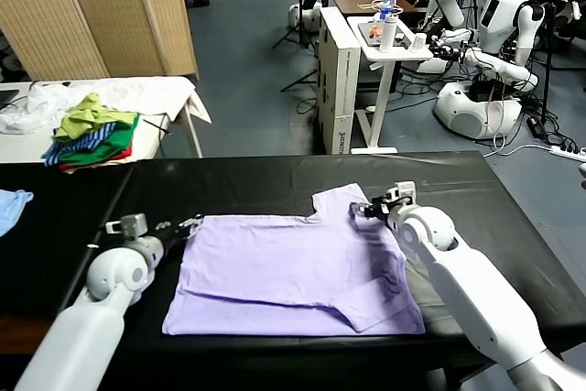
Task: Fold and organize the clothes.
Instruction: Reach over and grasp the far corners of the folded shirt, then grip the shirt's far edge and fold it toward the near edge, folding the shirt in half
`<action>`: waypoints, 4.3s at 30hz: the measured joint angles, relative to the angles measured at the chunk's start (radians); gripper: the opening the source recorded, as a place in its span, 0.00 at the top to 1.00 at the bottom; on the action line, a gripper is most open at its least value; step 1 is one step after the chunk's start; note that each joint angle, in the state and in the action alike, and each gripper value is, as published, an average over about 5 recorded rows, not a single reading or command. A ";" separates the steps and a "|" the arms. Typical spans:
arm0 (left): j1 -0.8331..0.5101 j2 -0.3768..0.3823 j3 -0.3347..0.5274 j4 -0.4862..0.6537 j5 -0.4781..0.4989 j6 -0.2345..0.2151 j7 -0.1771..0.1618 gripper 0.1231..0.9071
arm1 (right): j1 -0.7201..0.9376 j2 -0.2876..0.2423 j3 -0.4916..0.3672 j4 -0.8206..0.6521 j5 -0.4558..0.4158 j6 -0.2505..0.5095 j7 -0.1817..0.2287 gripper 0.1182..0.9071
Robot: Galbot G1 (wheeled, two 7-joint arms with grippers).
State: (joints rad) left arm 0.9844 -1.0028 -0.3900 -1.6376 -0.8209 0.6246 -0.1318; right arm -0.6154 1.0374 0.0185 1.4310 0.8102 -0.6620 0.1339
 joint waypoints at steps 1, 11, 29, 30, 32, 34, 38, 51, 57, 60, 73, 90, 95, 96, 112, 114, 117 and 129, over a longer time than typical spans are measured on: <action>-0.001 0.000 0.002 0.001 0.003 -0.001 0.001 0.29 | 0.000 0.001 0.000 -0.001 0.000 0.000 0.000 0.27; -0.010 0.000 0.008 0.012 0.005 -0.004 0.005 0.40 | -0.002 0.011 0.005 -0.007 -0.005 0.001 0.000 0.40; -0.006 -0.001 0.015 0.008 0.007 -0.002 0.033 0.88 | -0.021 0.014 0.023 0.003 -0.011 0.015 -0.005 0.93; -0.006 -0.001 0.015 0.006 0.007 -0.002 0.033 0.88 | -0.023 0.013 0.025 0.006 -0.011 0.021 -0.006 0.95; -0.005 -0.002 0.014 0.004 0.007 -0.003 0.033 0.89 | -0.030 0.011 0.031 0.015 -0.010 0.042 -0.011 0.96; -0.005 -0.002 0.013 0.002 0.006 -0.004 0.033 0.89 | -0.038 0.006 0.036 0.028 -0.009 0.066 -0.019 0.97; -0.002 0.000 0.006 -0.009 0.001 -0.006 0.032 0.91 | -0.056 -0.006 0.048 0.063 -0.004 0.110 -0.031 0.97; 0.063 0.051 -0.050 -0.103 -0.048 -0.002 0.019 0.92 | -0.126 -0.068 0.107 0.208 0.047 0.065 0.014 0.97; 0.140 0.095 -0.112 -0.188 -0.069 0.005 0.020 0.92 | -0.187 -0.113 0.149 0.303 0.068 0.021 0.033 0.97; 0.188 0.118 -0.146 -0.242 -0.075 0.008 0.023 0.92 | -0.225 -0.137 0.170 0.358 0.072 0.004 0.035 0.97; 0.386 0.137 -0.215 -0.450 -0.073 0.055 0.011 0.92 | -0.438 -0.244 0.287 0.568 0.096 -0.069 0.042 0.97; 0.498 0.120 -0.274 -0.500 -0.032 0.070 0.008 0.92 | -0.653 -0.309 0.389 0.666 0.092 -0.074 0.044 0.97; 0.529 0.116 -0.287 -0.520 -0.030 0.077 0.008 0.92 | -0.671 -0.310 0.387 0.675 0.090 -0.074 0.044 0.97; 0.534 0.115 -0.288 -0.524 -0.028 0.079 0.008 0.92 | -0.674 -0.309 0.386 0.676 0.089 -0.074 0.044 0.97; 0.604 0.093 -0.288 -0.544 0.041 0.092 0.016 0.92 | -0.686 -0.307 0.374 0.670 0.072 -0.074 0.045 0.97; 0.610 0.091 -0.289 -0.544 0.050 0.092 0.017 0.92 | -0.686 -0.308 0.373 0.671 0.071 -0.074 0.044 0.97; 0.616 0.089 -0.290 -0.544 0.061 0.092 0.017 0.92 | -0.690 -0.311 0.375 0.677 0.074 -0.074 0.042 0.97; 0.648 0.070 -0.304 -0.579 0.062 0.112 -0.008 0.53 | -0.752 -0.340 0.445 0.757 0.103 -0.075 0.049 0.62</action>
State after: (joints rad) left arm 1.6327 -0.9325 -0.6941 -2.2171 -0.7588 0.7363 -0.1394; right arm -1.3673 0.6976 0.4634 2.1884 0.9128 -0.7365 0.1826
